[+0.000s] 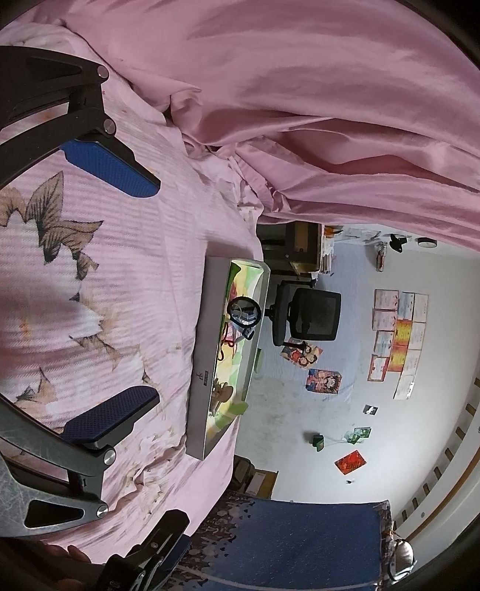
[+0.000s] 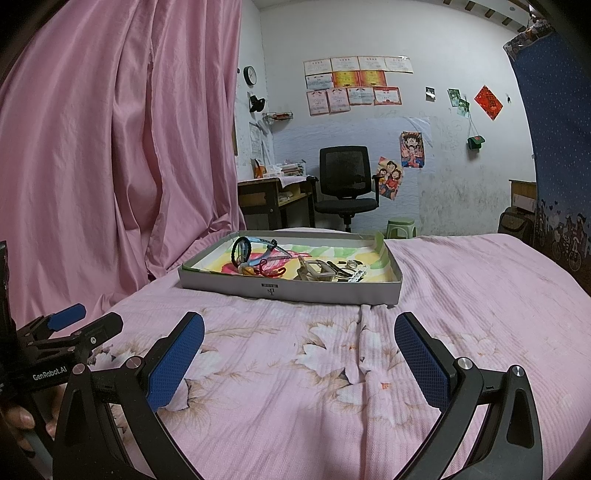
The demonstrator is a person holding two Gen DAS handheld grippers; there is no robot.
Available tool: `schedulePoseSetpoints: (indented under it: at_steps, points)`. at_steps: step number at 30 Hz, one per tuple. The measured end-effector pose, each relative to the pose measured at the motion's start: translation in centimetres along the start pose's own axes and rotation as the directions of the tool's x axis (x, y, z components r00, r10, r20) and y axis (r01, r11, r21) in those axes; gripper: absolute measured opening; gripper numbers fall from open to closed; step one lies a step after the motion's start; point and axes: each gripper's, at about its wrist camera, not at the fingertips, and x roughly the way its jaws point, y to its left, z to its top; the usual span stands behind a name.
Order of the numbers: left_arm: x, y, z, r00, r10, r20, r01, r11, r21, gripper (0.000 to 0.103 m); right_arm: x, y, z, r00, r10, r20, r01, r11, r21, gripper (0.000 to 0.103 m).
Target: Organize jewelry
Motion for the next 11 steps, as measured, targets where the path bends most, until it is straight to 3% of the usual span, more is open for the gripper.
schedulePoseSetpoints:
  at_steps: [11]
  points:
    - [0.20, 0.22, -0.02, 1.000, 0.004, -0.007, -0.004, 1.000, 0.001, 0.103, 0.00, 0.01, 0.02, 1.000, 0.000, -0.001, 0.000, 1.000, 0.001, 0.101]
